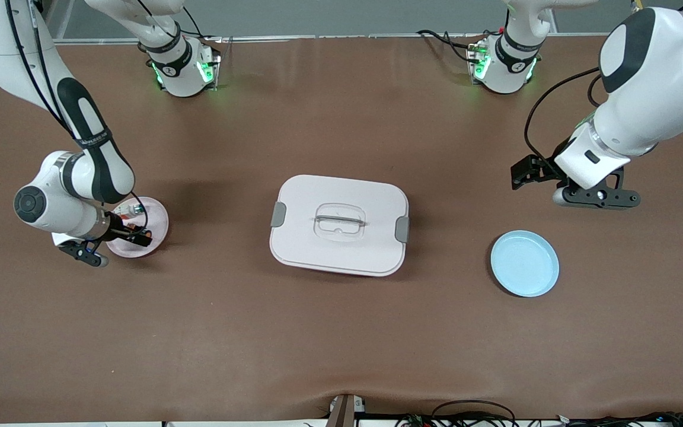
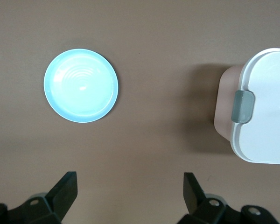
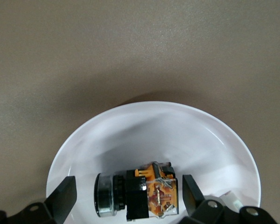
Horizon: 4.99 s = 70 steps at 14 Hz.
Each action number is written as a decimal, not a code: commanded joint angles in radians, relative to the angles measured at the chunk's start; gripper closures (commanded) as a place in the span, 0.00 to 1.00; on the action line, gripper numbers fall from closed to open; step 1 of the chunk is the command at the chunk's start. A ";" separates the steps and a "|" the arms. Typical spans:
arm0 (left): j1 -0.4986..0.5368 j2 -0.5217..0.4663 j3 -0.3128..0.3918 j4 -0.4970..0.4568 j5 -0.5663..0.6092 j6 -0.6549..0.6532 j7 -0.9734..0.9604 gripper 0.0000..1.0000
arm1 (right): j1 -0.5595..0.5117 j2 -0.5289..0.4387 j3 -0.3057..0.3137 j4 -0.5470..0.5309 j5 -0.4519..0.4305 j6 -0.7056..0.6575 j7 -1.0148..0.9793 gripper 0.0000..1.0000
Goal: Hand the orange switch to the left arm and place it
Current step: 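Lower the right gripper and grasp the orange switch while the left gripper advances, then lift the orange switch with the right gripper over the white box, then reach the left gripper toward the switch held by the right gripper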
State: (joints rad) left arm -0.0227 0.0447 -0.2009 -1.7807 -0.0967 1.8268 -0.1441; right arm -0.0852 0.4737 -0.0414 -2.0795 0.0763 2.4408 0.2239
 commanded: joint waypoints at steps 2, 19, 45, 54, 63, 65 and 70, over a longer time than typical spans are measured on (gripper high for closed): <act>0.006 0.006 -0.003 0.012 0.002 0.002 0.012 0.00 | -0.005 0.000 -0.002 -0.001 0.002 0.000 -0.064 0.00; 0.006 0.001 -0.003 0.007 0.002 -0.006 0.015 0.00 | 0.183 -0.159 0.035 0.096 0.083 -0.376 0.399 1.00; -0.019 0.026 -0.130 0.064 -0.560 0.121 0.018 0.00 | 0.679 -0.004 0.049 0.648 0.526 -0.315 1.534 1.00; -0.107 0.115 -0.147 0.007 -0.738 0.331 0.049 0.16 | 0.685 -0.004 0.049 0.653 0.551 -0.298 1.532 1.00; -0.235 0.240 -0.147 0.007 -0.816 0.620 0.050 0.22 | 0.685 -0.004 0.049 0.653 0.551 -0.298 1.532 1.00; -0.241 0.248 -0.147 0.004 -0.816 0.638 0.054 0.22 | 0.685 -0.004 0.049 0.653 0.551 -0.298 1.534 1.00; -0.269 0.257 -0.147 0.003 -0.819 0.661 0.054 0.27 | 0.685 -0.004 0.049 0.667 0.553 -0.298 1.549 1.00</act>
State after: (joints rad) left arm -0.2763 0.3010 -0.3468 -1.7759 -0.8868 2.4641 -0.1116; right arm 0.5879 0.4551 0.0183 -1.4450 0.6084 2.1458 1.7482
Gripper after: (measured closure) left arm 0.256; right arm 0.278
